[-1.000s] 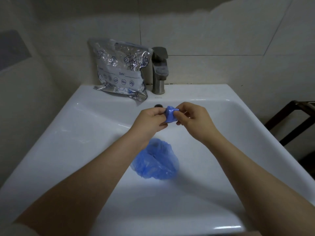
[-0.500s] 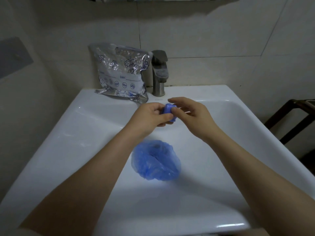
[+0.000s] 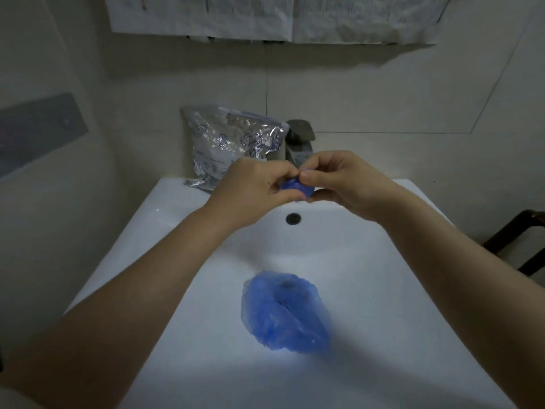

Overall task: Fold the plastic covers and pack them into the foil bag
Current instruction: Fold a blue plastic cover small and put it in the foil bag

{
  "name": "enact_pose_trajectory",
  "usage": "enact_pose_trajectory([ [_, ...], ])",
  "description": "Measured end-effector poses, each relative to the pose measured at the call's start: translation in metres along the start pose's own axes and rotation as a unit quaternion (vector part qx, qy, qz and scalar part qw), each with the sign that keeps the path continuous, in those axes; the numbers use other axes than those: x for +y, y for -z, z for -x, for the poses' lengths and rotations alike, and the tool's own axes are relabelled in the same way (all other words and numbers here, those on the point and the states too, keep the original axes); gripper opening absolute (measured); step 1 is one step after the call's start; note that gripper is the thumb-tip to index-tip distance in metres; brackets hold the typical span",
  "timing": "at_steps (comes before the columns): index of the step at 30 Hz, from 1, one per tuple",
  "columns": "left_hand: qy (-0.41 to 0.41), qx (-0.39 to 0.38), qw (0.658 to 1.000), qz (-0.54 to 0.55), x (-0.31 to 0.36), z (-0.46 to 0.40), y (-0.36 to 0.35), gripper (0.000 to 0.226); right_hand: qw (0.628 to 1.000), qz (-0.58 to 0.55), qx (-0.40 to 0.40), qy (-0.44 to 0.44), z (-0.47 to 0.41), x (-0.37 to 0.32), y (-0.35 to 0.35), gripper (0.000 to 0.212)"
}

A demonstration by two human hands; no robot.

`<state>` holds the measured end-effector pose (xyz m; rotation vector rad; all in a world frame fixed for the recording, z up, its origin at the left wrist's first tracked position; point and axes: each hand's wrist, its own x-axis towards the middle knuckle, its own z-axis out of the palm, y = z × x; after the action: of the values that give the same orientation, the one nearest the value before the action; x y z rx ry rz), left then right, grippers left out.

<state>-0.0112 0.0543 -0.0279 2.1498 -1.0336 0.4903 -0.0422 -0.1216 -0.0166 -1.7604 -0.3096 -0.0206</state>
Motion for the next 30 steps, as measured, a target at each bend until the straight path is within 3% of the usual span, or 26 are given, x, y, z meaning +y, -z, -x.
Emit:
enact_pose_trajectory([
  [3, 0.022, 0.063, 0.998, -0.008, -0.012, -0.019, 0.008, 0.024, 0.999, 0.029, 0.025, 0.012, -0.026, -0.012, -0.002, 0.01],
  [7, 0.088, 0.079, 0.992, 0.047, -0.032, -0.044, 0.02, 0.026, 0.978, 0.168, 0.112, 0.043, -0.054, -0.033, -0.002, 0.007],
  [9, 0.073, 0.083, 0.992, -0.067, -0.048, -0.058, 0.032, 0.028, 0.964, 0.197, 0.16, 0.08, -0.072, -0.042, -0.001, 0.01],
  [12, 0.1, 0.012, 0.947, -0.304, -0.07, -0.077, 0.041, 0.05, 0.941, 0.241, 0.202, 0.124, -0.105, -0.047, 0.0, 0.017],
  [14, 0.133, -0.009, 0.936, -0.324, -0.079, -0.084, 0.042, 0.044, 0.921, 0.313, 0.192, 0.131, -0.125, -0.047, -0.002, 0.013],
  [18, 0.133, 0.029, 0.952, -0.273, -0.083, -0.088, 0.039, 0.021, 0.877, 0.391, 0.235, 0.154, -0.159, -0.042, -0.011, 0.018],
  [20, 0.124, 0.062, 0.958, -0.253, -0.081, -0.087, 0.04, 0.02, 0.869, 0.437, 0.196, 0.126, -0.172, -0.043, -0.019, 0.017],
  [22, 0.103, 0.074, 0.96, -0.25, -0.083, -0.085, 0.04, 0.02, 0.845, 0.526, 0.089, 0.034, -0.181, -0.046, -0.029, 0.019],
  [24, 0.08, 0.068, 0.96, -0.26, -0.088, -0.08, 0.037, 0.02, 0.842, 0.537, 0.013, -0.054, -0.181, -0.044, -0.034, 0.021],
  [27, 0.087, 0.083, 0.962, -0.244, -0.095, -0.073, 0.032, 0.022, 0.887, 0.421, -0.064, -0.179, -0.178, -0.035, -0.035, 0.017],
  [30, 0.084, 0.109, 0.955, -0.263, -0.096, -0.071, 0.028, 0.022, 0.932, 0.301, -0.061, -0.194, -0.173, -0.033, -0.032, 0.033],
])
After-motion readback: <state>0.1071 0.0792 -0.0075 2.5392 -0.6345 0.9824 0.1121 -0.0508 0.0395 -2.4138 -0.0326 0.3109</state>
